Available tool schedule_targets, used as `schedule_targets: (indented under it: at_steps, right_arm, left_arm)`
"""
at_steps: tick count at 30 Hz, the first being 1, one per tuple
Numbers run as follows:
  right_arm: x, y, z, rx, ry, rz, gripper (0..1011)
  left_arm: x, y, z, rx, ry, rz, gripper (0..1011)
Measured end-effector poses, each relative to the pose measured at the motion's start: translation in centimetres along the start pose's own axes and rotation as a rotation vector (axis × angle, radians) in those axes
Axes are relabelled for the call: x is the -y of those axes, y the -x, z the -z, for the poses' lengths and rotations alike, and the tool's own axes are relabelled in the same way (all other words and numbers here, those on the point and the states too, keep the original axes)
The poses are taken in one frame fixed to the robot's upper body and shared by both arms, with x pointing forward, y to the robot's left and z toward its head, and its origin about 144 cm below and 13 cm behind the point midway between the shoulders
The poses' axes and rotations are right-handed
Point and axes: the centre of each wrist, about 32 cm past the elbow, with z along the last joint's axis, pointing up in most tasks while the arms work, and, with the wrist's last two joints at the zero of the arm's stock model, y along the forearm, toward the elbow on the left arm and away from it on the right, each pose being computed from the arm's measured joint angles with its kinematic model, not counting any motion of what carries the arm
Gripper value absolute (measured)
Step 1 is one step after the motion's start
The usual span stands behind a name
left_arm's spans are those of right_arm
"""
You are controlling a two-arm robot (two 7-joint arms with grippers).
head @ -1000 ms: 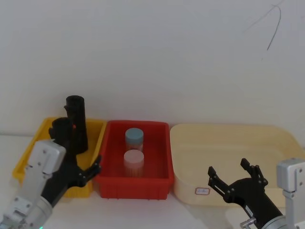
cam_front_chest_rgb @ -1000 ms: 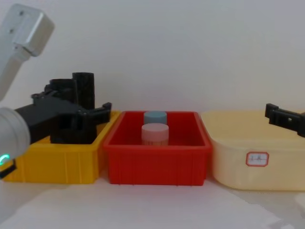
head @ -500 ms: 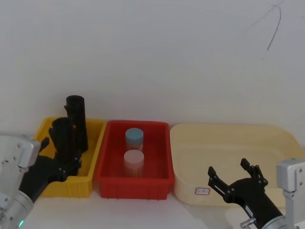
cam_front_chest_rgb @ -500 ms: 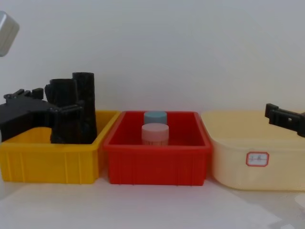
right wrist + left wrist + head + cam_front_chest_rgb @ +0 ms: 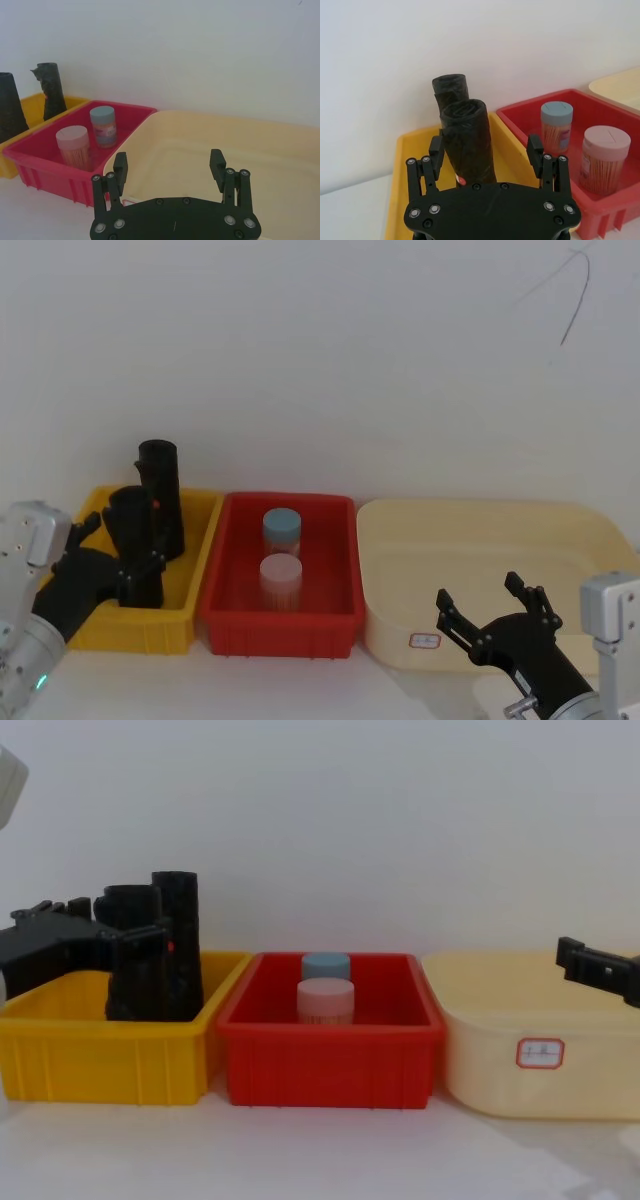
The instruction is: Pick up the garbage bag with the one hand and transfer it to the other hand.
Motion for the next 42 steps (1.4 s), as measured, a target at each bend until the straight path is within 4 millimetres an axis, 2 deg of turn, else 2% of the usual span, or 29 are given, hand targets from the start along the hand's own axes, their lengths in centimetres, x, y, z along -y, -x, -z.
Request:
schedule_targets:
  at_steps: [30,34,42]
  right_arm:
    - [0.0,0.0,0.0,0.000,0.000,0.000,1001]
    - [0.0,0.0,0.0,0.000,0.000,0.000,1001]
    - [0.0,0.0,0.0,0.000,0.000,0.000,1001]
  left_arm:
    - [3.7,-1.9,1.0,-0.046,0.022,0.029,1000]
    - [4.3,-2.0,1.1,-0.046,0.021,0.036,962]
    - [5.0,-2.1,1.0,-0.046,0.021,0.047,754]
